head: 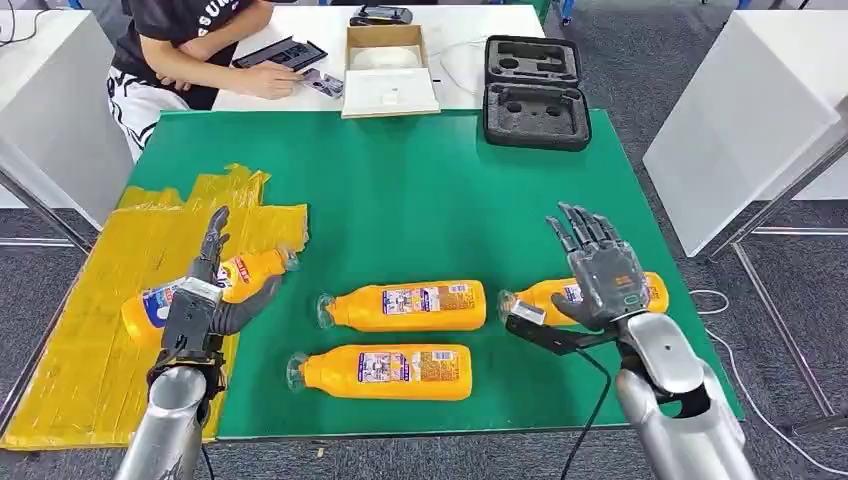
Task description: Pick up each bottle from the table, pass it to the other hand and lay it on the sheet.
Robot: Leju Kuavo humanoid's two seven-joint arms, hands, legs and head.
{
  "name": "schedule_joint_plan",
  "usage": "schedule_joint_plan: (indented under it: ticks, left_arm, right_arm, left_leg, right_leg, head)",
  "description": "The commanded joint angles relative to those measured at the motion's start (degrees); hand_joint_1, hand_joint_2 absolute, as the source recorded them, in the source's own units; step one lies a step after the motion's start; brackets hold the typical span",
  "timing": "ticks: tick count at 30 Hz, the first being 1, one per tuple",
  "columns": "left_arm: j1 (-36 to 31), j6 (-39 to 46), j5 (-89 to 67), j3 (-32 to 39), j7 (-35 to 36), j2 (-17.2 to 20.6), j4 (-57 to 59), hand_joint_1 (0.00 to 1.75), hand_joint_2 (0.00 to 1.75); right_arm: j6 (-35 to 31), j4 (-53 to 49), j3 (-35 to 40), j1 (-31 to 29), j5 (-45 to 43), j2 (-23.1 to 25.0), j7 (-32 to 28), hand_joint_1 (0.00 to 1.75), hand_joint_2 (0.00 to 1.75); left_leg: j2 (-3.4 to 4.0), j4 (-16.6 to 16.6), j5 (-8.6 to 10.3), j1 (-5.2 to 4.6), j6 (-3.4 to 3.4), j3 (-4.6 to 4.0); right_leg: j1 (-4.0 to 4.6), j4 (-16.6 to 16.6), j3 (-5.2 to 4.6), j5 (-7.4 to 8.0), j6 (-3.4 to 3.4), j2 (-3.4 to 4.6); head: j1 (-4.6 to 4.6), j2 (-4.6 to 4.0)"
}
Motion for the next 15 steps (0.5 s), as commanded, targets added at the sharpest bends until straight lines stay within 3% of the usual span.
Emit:
schedule_joint_plan:
  ticks: [1, 7, 15]
  left_arm:
    - [-0.57, -0.21, 1.25, -2.79, 0.3, 0.5, -3.05, 0.0, 1.75]
    - [-2.24, -0.69, 1.51, -3.07, 0.2, 0.81, -1.2, 0.0, 1.75]
    - [-3.09, -0.04, 2.09, -3.92, -0.28, 1.12, -0.22, 0.0, 1.75]
  right_arm:
    - [8.4, 9.63, -1.23, -6.11, -5.08, -10.25, -3.91, 0.0, 1.75]
    - [15.26, 11.38, -3.02, -4.67, -10.36, -14.92, -6.73, 0.0, 1.75]
    - [18.93, 16.9, -5.26, -6.37, -15.44, -18.46, -8.55, 0.0, 1.75]
  left_leg:
    - [0.11, 0.05, -0.09, 0.03, -0.1, 0.16]
    - [-0.04, 0.03, -0.07, 0.01, -0.11, 0.17]
    - [0.01, 0.04, -0.09, -0.01, -0.12, 0.21]
  right_leg:
    - [0.04, -0.02, 0.19, -0.06, -0.03, 0.01]
    - [0.04, -0.05, 0.23, -0.06, -0.02, -0.18]
    - [0.03, -0.05, 0.26, -0.05, -0.01, -0.14]
  head:
    - [-0.02, 0.0]
    - [-0.04, 0.0]
    - [-0.07, 0.0]
